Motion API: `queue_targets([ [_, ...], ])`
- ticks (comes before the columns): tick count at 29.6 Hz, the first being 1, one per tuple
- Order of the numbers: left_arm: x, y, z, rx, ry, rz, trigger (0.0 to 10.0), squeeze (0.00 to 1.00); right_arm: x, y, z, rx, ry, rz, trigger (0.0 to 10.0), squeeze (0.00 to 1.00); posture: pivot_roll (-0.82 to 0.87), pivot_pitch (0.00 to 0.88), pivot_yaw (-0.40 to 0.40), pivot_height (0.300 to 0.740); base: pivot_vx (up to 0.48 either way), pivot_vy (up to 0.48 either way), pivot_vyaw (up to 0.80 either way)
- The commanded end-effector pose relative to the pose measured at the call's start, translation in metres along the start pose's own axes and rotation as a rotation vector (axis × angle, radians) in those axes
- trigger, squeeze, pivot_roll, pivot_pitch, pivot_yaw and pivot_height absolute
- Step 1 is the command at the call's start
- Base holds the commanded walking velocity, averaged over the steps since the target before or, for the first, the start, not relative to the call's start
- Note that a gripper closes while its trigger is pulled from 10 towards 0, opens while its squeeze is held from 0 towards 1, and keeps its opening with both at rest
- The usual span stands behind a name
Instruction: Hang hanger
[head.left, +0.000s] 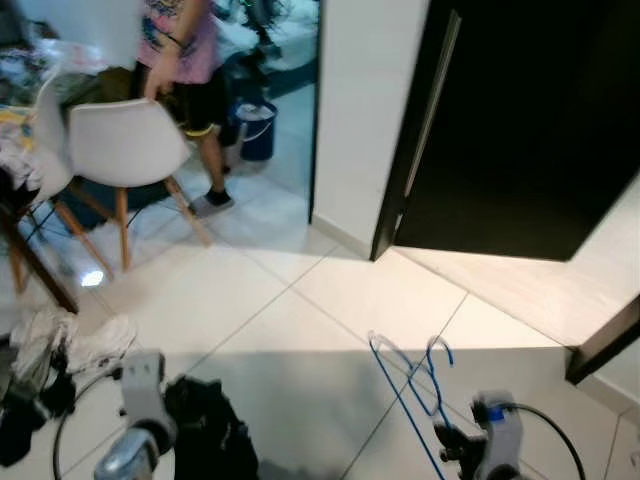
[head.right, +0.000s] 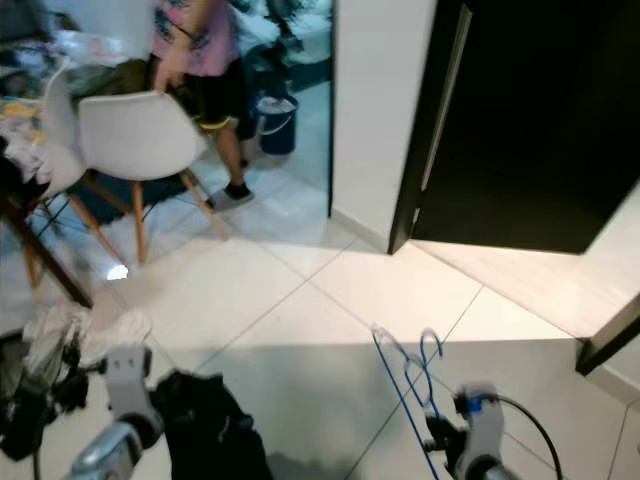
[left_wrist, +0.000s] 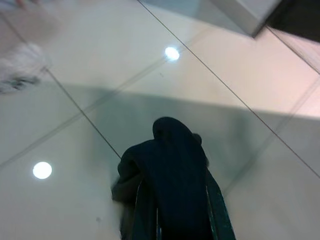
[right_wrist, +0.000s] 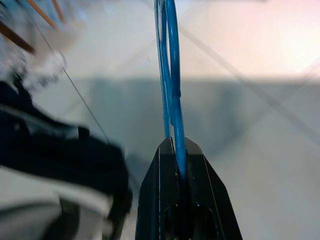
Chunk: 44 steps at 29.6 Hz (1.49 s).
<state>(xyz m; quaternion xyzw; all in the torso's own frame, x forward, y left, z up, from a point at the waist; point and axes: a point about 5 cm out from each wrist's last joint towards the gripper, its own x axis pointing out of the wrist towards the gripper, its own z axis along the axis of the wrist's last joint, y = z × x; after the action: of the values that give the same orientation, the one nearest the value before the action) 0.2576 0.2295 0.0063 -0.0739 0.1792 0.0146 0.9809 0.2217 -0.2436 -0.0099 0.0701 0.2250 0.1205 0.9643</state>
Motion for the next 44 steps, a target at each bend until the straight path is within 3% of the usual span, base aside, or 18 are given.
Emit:
queue_targets([
  [1, 0.006, -0.003, 0.018, 0.029, -0.059, -0.021, 10.0, 0.0, -0.003, -0.006, 0.0, 0.002, 0.007, -0.019, 10.0, 0.0, 0.0, 0.104, -0.038, 0.74, 0.0, 0.0, 0.77],
  [4, 0.009, -0.005, 0.026, 0.052, -0.084, -0.04, 10.0, 0.0, 0.003, -0.006, 0.009, -0.021, -0.009, -0.003, 10.0, 0.0, 0.0, 0.104, -0.038, 0.74, 0.0, 0.0, 0.77],
  [6, 0.013, -0.01, 0.045, 0.069, -0.143, -0.061, 10.0, 0.0, 0.015, -0.001, 0.036, -0.072, -0.073, 0.041, 10.0, 0.0, 0.02, 0.104, -0.03, 0.74, 0.0, 0.0, 0.77],
  [7, 0.013, -0.01, 0.045, 0.069, -0.143, -0.061, 10.0, 0.0, 0.015, -0.001, 0.036, -0.072, -0.073, 0.041, 10.0, 0.0, 0.02, 0.104, -0.03, 0.74, 0.0, 0.0, 0.77],
  [10, 0.016, -0.016, 0.066, 0.087, -0.206, -0.078, 10.0, 0.0, 0.026, 0.009, 0.067, -0.156, -0.14, 0.112, 10.0, 0.0, 0.03, 0.104, -0.033, 0.74, 0.0, 0.0, 0.77],
  [18, 0.016, -0.02, 0.092, 0.148, -0.284, -0.055, 10.0, 0.0, 0.027, 0.012, 0.096, -0.309, -0.175, 0.164, 10.0, 0.0, 0.03, 0.107, -0.029, 0.74, 0.06, 0.0, 0.77],
  [34, 0.014, -0.034, 0.11, 0.194, -0.333, -0.083, 10.0, 0.0, 0.021, 0.007, 0.092, -0.333, -0.152, 0.138, 10.0, 0.0, 0.04, 0.107, -0.019, 0.74, 0.285, 0.0, 0.76],
  [44, 0.013, -0.038, 0.12, 0.19, -0.357, -0.07, 10.0, 0.0, 0.02, 0.007, 0.092, -0.344, -0.151, 0.127, 10.0, 0.0, 0.03, 0.098, -0.018, 0.74, 0.335, 0.0, 0.0],
])
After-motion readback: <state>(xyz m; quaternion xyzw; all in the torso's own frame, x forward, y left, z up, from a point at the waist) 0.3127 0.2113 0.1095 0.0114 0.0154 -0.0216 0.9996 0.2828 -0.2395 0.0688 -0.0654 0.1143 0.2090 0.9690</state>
